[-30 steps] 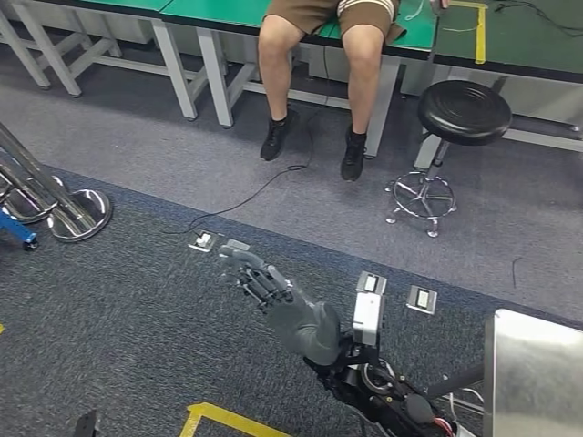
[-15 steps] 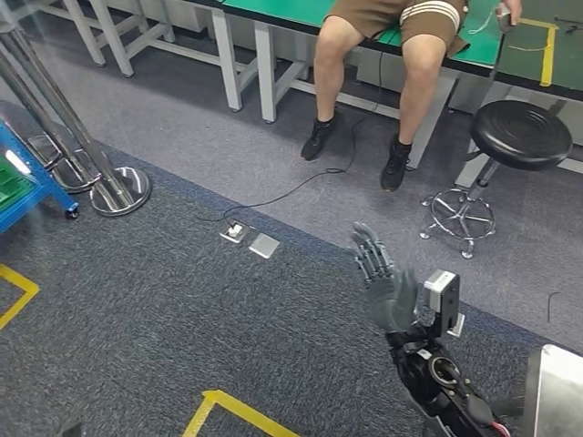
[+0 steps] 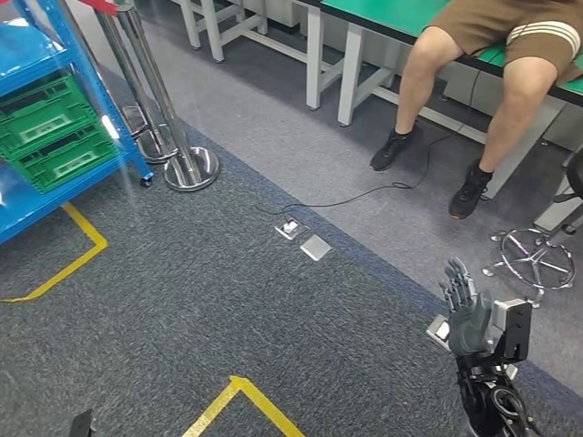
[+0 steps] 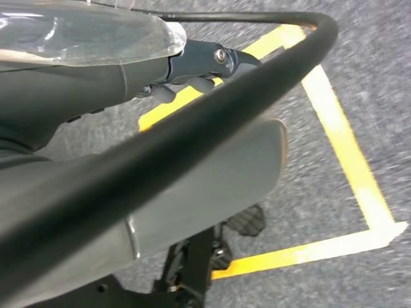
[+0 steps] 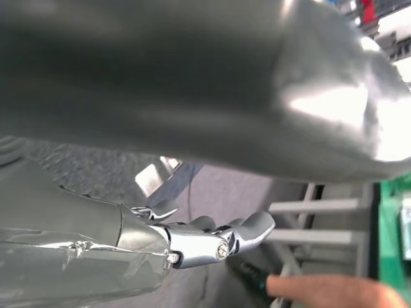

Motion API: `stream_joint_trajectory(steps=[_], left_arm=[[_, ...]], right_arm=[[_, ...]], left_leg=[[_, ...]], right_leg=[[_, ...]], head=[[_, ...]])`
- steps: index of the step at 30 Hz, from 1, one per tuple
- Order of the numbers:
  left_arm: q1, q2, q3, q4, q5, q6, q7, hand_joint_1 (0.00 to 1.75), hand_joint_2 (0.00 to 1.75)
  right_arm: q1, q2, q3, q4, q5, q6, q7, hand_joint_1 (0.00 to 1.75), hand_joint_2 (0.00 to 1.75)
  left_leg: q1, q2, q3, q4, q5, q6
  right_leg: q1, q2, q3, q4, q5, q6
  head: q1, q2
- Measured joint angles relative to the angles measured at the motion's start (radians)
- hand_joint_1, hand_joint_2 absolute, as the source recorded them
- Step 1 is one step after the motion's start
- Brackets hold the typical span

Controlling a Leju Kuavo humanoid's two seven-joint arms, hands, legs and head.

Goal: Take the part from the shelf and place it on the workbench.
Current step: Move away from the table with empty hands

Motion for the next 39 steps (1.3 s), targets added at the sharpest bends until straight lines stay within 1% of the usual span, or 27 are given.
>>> stream_joint_trajectory(steps=[1, 2, 4, 5, 6, 7, 8, 10, 12, 13, 15, 17, 19, 21, 22, 23, 24, 26, 28, 30, 31, 33, 34, 36, 37, 38, 39], left_arm=[[0.001, 0.0, 0.0, 0.0, 0.0, 0.0, 0.0, 0.0, 0.0], [0.0, 0.001, 0.0, 0.0, -0.001, 0.0, 0.0, 0.0, 0.0], [-0.008, 0.002, 0.0, 0.0, -0.002, -0.001, 0.0, 0.0, 0.0], [-0.009, 0.003, 0.0, 0.0, -0.002, -0.002, 0.0, 0.0, 0.0], [-0.009, 0.002, 0.0, 0.0, -0.002, -0.004, 0.0, 0.0, 0.0], [-0.008, 0.001, 0.0, 0.0, -0.002, -0.006, 0.0, 0.0, 0.0], [-0.006, 0.0, 0.0, 0.0, -0.002, -0.007, 0.0, 0.0, 0.0], [-0.007, 0.0, 0.0, 0.0, -0.002, -0.008, 0.0, 0.0, 0.0], [-0.009, 0.0, 0.0, 0.0, -0.002, -0.008, 0.0, 0.0, 0.0], [-0.01, 0.0, 0.0, 0.0, -0.002, -0.009, 0.0, 0.0, 0.0], [-0.007, 0.0, 0.0, 0.0, -0.002, -0.009, 0.0, 0.0, 0.0], [-0.005, 0.0, 0.0, 0.0, -0.002, -0.009, 0.0, 0.0, 0.0], [-0.007, -0.002, 0.0, 0.0, -0.003, -0.009, 0.0, 0.0, 0.0], [-0.008, -0.004, 0.0, 0.0, -0.004, -0.009, 0.0, 0.0, 0.0], [-0.007, -0.004, 0.0, 0.0, -0.005, -0.009, 0.0, 0.0, 0.0], [-0.006, -0.005, 0.0, 0.0, -0.006, -0.009, 0.0, 0.0, 0.0], [-0.005, -0.006, 0.0, 0.0, -0.007, -0.009, 0.0, 0.0, 0.0], [-0.006, -0.006, 0.0, 0.0, -0.009, -0.009, 0.0, 0.0, 0.0], [-0.008, -0.006, 0.0, 0.0, -0.01, -0.009, 0.0, 0.0, 0.0], [-0.006, -0.005, 0.0, 0.0, -0.011, -0.009, 0.0, 0.0, 0.0], [-0.003, -0.005, 0.0, 0.0, -0.012, -0.009, 0.0, 0.0, 0.0], [-0.004, -0.006, 0.0, 0.0, -0.012, -0.009, 0.0, 0.0, 0.0], [-0.006, -0.006, 0.0, 0.0, -0.012, -0.009, 0.0, 0.0, 0.0], [-0.011, -0.008, 0.0, 0.0, -0.012, -0.009, 0.0, 0.0, 0.0], [-0.01, -0.009, 0.0, 0.0, -0.012, -0.009, 0.0, 0.0, 0.0], [-0.009, -0.01, 0.0, 0.0, -0.012, -0.009, 0.0, 0.0, 0.0], [-0.008, -0.011, 0.0, 0.0, -0.012, -0.009, 0.0, 0.0, 0.0]], right_arm=[[0.0, 0.0, -0.007, 0.013, -0.002, 0.001, -0.001, 0.0, 0.0], [0.0, 0.0, -0.015, 0.03, -0.002, 0.001, -0.005, 0.0, 0.0], [0.001, 0.0, -0.032, 0.075, 0.004, -0.002, -0.008, 0.0, 0.0], [0.002, -0.001, -0.043, 0.106, 0.012, -0.009, -0.008, 0.0, 0.0], [0.002, -0.001, -0.05, 0.134, 0.024, -0.02, -0.005, 0.0, 0.0], [0.002, -0.001, -0.056, 0.161, 0.038, -0.034, -0.001, 0.0, 0.0], [-0.001, -0.001, -0.062, 0.187, 0.056, -0.05, 0.004, 0.0, 0.0], [-0.01, -0.001, -0.071, 0.244, 0.099, -0.089, 0.02, 0.0, 0.0], [-0.022, -0.001, -0.079, 0.307, 0.147, -0.128, 0.044, 0.0, 0.0], [-0.028, -0.001, -0.083, 0.34, 0.167, -0.14, 0.056, 0.0, 0.0], [-0.041, -0.002, -0.088, 0.404, 0.192, -0.149, 0.067, 0.0, 0.0], [-0.054, -0.002, -0.095, 0.47, 0.205, -0.15, 0.064, 0.0, 0.0], [-0.064, -0.002, -0.102, 0.541, 0.212, -0.154, 0.06, 0.0, 0.0], [-0.065, -0.002, -0.109, 0.608, 0.218, -0.162, 0.063, 0.0, 0.0], [-0.064, -0.002, -0.111, 0.635, 0.224, -0.168, 0.068, 0.0, 0.0], [-0.066, -0.002, -0.113, 0.661, 0.231, -0.176, 0.075, 0.0, 0.0], [-0.069, -0.002, -0.115, 0.684, 0.239, -0.185, 0.083, 0.0, 0.0], [-0.076, -0.002, -0.119, 0.727, 0.252, -0.204, 0.104, 0.0, 0.0], [-0.077, -0.002, -0.122, 0.763, 0.263, -0.222, 0.125, 0.0, 0.0], [-0.077, -0.002, -0.122, 0.794, 0.273, -0.239, 0.145, 0.0, 0.0], [-0.08, -0.002, -0.123, 0.808, 0.277, -0.248, 0.154, 0.0, 0.0], [-0.083, -0.002, -0.125, 0.835, 0.283, -0.26, 0.168, 0.0, 0.0], [-0.081, -0.002, -0.126, 0.851, 0.284, -0.264, 0.173, 0.0, 0.0], [-0.074, -0.002, -0.129, 0.878, 0.285, -0.268, 0.178, 0.0, 0.0], [-0.071, -0.002, -0.13, 0.889, 0.286, -0.27, 0.181, 0.0, 0.0], [-0.071, -0.002, -0.131, 0.899, 0.288, -0.272, 0.185, 0.0, 0.0], [-0.073, -0.002, -0.131, 0.908, 0.291, -0.275, 0.19, 0.0, 0.0]], left_leg=[[-0.003, 0.021, -0.006, 0.01, -0.006, -0.006], [-0.006, 0.057, -0.021, 0.041, -0.025, -0.01], [-0.007, 0.132, -0.084, 0.162, -0.088, -0.018], [-0.005, 0.148, -0.121, 0.233, -0.117, -0.022], [-0.003, 0.151, -0.145, 0.279, -0.128, -0.024], [-0.002, 0.154, -0.15, 0.288, -0.121, -0.025], [-0.001, 0.158, -0.131, 0.253, -0.095, -0.025], [-0.004, 0.19, -0.05, 0.105, -0.032, -0.019], [-0.01, 0.217, 0.005, 0.004, -0.002, -0.006], [-0.013, 0.219, 0.011, -0.01, -0.001, 0.001], [-0.013, 0.196, 0.013, -0.012, 0.001, 0.013], [-0.007, 0.175, 0.018, -0.02, 0.005, 0.024], [-0.005, 0.155, 0.019, -0.023, 0.008, 0.032], [-0.006, 0.127, 0.018, -0.022, 0.009, 0.035], [-0.006, 0.113, 0.018, -0.022, 0.009, 0.035], [-0.005, 0.098, 0.018, -0.02, 0.009, 0.035], [-0.004, 0.084, 0.019, -0.018, 0.008, 0.033], [-0.003, 0.057, 0.017, -0.009, 0.005, 0.025], [-0.003, 0.03, 0.007, -0.003, 0.007, 0.011], [-0.002, 0.003, -0.001, -0.005, 0.015, -0.003], [-0.002, 0.008, -0.005, -0.001, 0.014, -0.008], [-0.005, 0.062, -0.031, 0.057, -0.021, -0.015], [-0.006, 0.101, -0.058, 0.12, -0.056, -0.018], [-0.006, 0.141, -0.124, 0.265, -0.12, -0.021], [-0.006, 0.148, -0.141, 0.304, -0.128, -0.022], [-0.006, 0.153, -0.14, 0.302, -0.117, -0.021], [-0.006, 0.159, -0.116, 0.257, -0.089, -0.018]], right_leg=[[-0.002, -0.013, 0.003, -0.006, 0.004, -0.005], [-0.004, -0.029, 0.006, -0.012, 0.007, -0.01], [0.0, -0.062, 0.009, -0.016, 0.008, -0.016], [0.002, -0.08, 0.008, -0.016, 0.008, -0.018], [0.004, -0.097, 0.007, -0.016, 0.007, -0.019], [0.004, -0.113, 0.007, -0.016, 0.006, -0.018], [0.004, -0.127, 0.008, -0.016, 0.005, -0.017], [0.006, -0.152, 0.012, -0.015, 0.0, -0.013], [0.011, -0.173, 0.017, -0.015, -0.006, -0.004], [0.013, -0.182, 0.021, -0.015, -0.009, 0.001], [0.012, -0.193, 0.027, -0.016, -0.015, 0.013], [0.007, -0.152, 0.015, 0.023, -0.047, 0.024], [0.003, -0.09, -0.039, 0.147, -0.114, 0.03], [0.001, -0.07, -0.103, 0.28, -0.163, 0.033], [0.0, -0.068, -0.116, 0.302, -0.16, 0.034], [-0.001, -0.065, -0.109, 0.279, -0.134, 0.034], [-0.003, -0.057, -0.084, 0.218, -0.094, 0.035], [-0.012, -0.005, -0.023, 0.073, -0.029, 0.036], [-0.016, 0.034, 0.003, 0.011, -0.017, 0.033], [-0.013, 0.018, 0.01, 0.01, -0.018, 0.023], [-0.013, 0.004, 0.014, 0.008, -0.016, 0.015], [-0.014, -0.025, 0.015, 0.001, -0.008, 0.001], [-0.012, -0.042, 0.014, -0.001, -0.006, -0.005], [-0.005, -0.076, 0.011, -0.001, -0.005, -0.01], [-0.002, -0.092, 0.011, -0.001, -0.006, -0.011], [0.0, -0.107, 0.012, -0.001, -0.007, -0.012], [0.001, -0.121, 0.014, -0.001, -0.009, -0.012]], head=[[0.0, 0.0], [-0.008, 0.0], [-0.025, 0.0], [-0.035, 0.0], [-0.038, 0.0], [-0.041, 0.0], [-0.044, 0.0], [-0.053, 0.0], [-0.057, 0.0], [-0.056, 0.0], [-0.051, 0.0], [-0.045, 0.0], [-0.034, 0.0], [-0.022, 0.0], [-0.017, 0.0], [-0.013, 0.0], [-0.01, 0.0], [-0.001, 0.0], [0.001, 0.0], [-0.003, 0.0], [-0.006, 0.0], [-0.021, 0.0], [-0.03, 0.0], [-0.045, 0.0], [-0.048, 0.0], [-0.051, 0.0], [-0.053, 0.0]])
